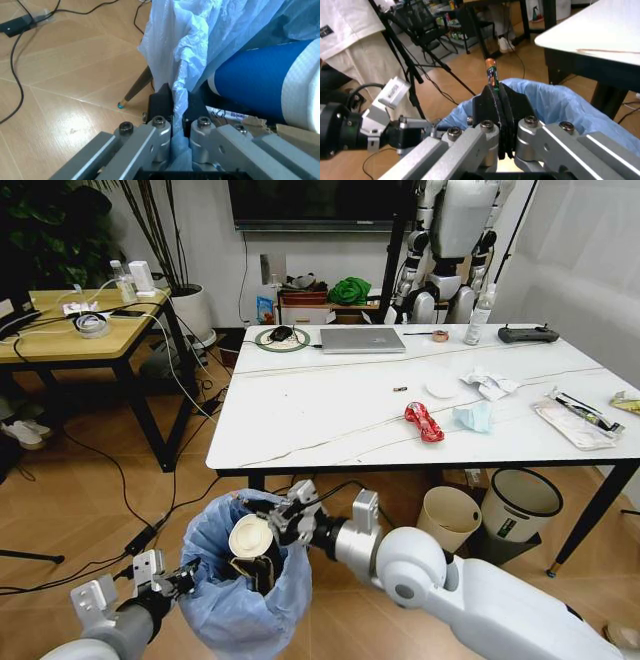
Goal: Pick up the trash bin and place the trash from the table into it.
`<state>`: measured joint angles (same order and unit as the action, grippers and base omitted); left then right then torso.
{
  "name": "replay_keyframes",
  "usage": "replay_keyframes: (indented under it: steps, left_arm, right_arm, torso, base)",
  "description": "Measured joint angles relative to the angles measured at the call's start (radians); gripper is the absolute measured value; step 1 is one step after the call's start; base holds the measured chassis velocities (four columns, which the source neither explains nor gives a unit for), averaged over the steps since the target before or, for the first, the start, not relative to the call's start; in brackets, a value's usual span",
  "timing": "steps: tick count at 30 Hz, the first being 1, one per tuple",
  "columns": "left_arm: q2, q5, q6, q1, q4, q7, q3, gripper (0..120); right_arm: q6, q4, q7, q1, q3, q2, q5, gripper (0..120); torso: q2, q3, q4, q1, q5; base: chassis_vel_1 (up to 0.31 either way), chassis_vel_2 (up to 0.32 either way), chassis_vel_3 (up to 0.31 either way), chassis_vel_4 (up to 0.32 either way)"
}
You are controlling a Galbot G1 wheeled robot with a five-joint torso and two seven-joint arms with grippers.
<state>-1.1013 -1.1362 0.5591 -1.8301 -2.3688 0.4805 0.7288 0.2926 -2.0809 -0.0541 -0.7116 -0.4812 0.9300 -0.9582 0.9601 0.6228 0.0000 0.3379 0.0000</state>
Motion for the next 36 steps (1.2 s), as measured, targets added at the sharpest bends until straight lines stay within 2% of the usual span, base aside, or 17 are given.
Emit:
replay_keyframes:
  steps: [6,12,13,18,20,23,27,28,33,36]
  left_arm:
    - [0.000,-0.006,0.000,-0.002,0.000,0.001,0.007,0]
    - [0.001,-0.010,0.001,0.005,0.000,0.004,0.008,0]
    - [0.001,-0.010,0.001,0.005,0.000,0.004,0.008,0]
    - [0.001,-0.012,0.002,0.009,0.003,0.006,0.006,0]
    - [0.001,-0.012,0.002,0.009,0.004,0.006,0.005,0]
    - [-0.001,-0.012,0.002,0.007,0.005,0.006,0.004,0]
    - [-0.003,-0.009,0.003,0.000,0.005,0.005,0.003,0]
    - [-0.003,-0.009,0.003,0.000,0.005,0.005,0.003,0]
    - [-0.005,-0.005,0.004,-0.005,0.003,0.002,0.003,0]
    - [-0.005,-0.004,0.004,-0.008,0.002,0.002,0.003,0]
  right_arm:
    - [0.000,-0.016,-0.002,-0.018,0.013,-0.013,0.018,1]
    - [0.001,-0.029,-0.010,-0.027,0.029,-0.019,0.029,27]
    - [0.001,-0.029,-0.010,-0.027,0.029,-0.019,0.029,27]
    - [0.002,-0.031,-0.015,-0.032,0.034,-0.018,0.031,49]
    - [0.002,-0.031,-0.021,-0.031,0.042,-0.014,0.031,52]
    - [0.004,-0.014,-0.050,-0.012,0.091,0.009,0.021,62]
    - [0.021,0.060,-0.115,0.038,0.171,0.040,-0.005,82]
    - [0.021,0.060,-0.115,0.038,0.171,0.040,-0.005,82]
    - [0.069,0.175,-0.196,0.079,0.246,0.060,-0.043,98]
    - [0.071,0.194,-0.207,0.083,0.264,0.061,-0.042,99]
  torso:
    - [0.000,0.000,-0.0001,0.000,0.0000]
    - [0.000,0.000,0.0000,0.000,0.0001]
    - [0.000,0.000,0.0000,0.000,0.0001]
    - [0.000,0.000,-0.0001,0.000,0.0000]
    - [0.000,0.000,-0.0001,0.000,0.0000]
    - [0.000,0.000,-0.0001,0.000,0.0002]
    - [0.000,0.000,0.0000,0.000,0.0001]
    - [0.000,0.000,0.0000,0.000,0.0001]
    - [0.000,0.000,0.0001,0.000,0.0003]
    - [0.000,0.000,0.0000,0.000,0.0002]
  base:
    - [0.000,0.000,0.000,0.000]
    - [0.000,0.000,0.000,0.000]
    - [0.000,0.000,0.000,0.000]
    - [0.000,0.000,0.000,0.000]
    - [0.000,0.000,0.000,0.000]
    - [0.000,0.000,0.000,0.000]
    - [0.000,0.000,0.000,0.000]
    - [0.000,0.000,0.000,0.000]
    - [0.000,0.000,0.000,0.000]
    - [0.000,0.000,0.000,0.000]
